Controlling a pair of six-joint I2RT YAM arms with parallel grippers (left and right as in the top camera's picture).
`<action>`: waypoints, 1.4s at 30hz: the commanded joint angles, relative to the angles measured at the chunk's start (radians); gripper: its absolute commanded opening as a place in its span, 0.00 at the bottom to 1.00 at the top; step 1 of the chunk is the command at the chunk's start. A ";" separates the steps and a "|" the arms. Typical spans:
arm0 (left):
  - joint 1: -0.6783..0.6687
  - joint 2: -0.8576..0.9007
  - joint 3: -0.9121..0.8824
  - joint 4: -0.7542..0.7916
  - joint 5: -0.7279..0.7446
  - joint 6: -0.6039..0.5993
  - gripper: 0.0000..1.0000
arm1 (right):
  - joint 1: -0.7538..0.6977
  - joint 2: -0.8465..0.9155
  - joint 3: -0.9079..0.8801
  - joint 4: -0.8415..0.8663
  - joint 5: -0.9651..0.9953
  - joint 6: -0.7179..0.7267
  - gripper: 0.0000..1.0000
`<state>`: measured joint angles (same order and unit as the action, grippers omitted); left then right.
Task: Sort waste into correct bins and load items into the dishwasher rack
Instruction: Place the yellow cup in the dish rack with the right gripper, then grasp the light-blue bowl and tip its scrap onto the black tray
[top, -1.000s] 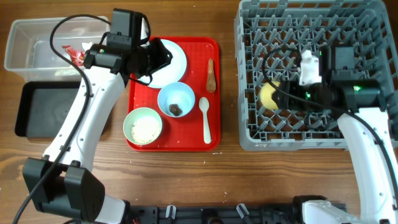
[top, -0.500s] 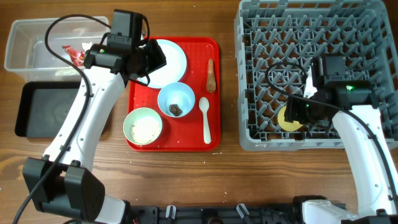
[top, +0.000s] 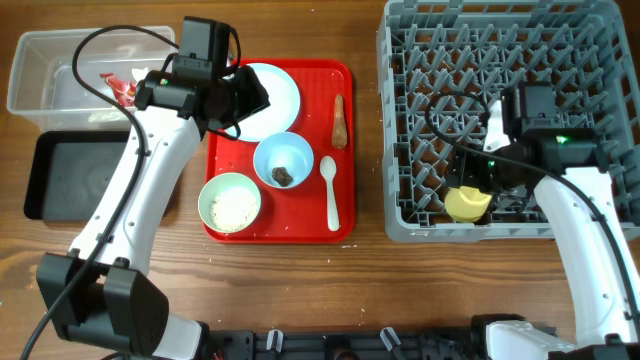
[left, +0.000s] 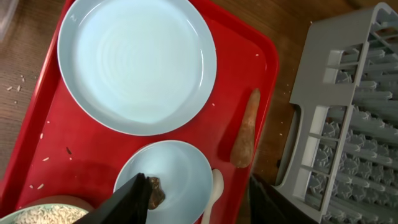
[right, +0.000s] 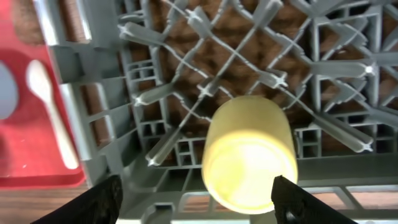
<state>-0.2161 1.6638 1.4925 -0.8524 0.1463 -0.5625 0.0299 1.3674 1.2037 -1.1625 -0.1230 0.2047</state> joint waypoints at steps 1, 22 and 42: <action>-0.003 0.007 -0.001 -0.013 -0.013 0.008 0.53 | 0.006 0.002 0.163 -0.001 -0.110 -0.047 0.79; -0.321 0.286 -0.004 -0.095 -0.089 0.533 0.55 | 0.026 0.003 0.225 0.091 -0.163 -0.101 0.83; -0.317 0.388 -0.013 -0.014 -0.143 0.374 0.04 | 0.026 0.003 0.225 0.069 -0.137 -0.126 0.83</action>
<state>-0.5388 2.0460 1.4769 -0.8238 -0.0074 -0.0856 0.0517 1.3727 1.4151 -1.0920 -0.2687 0.0994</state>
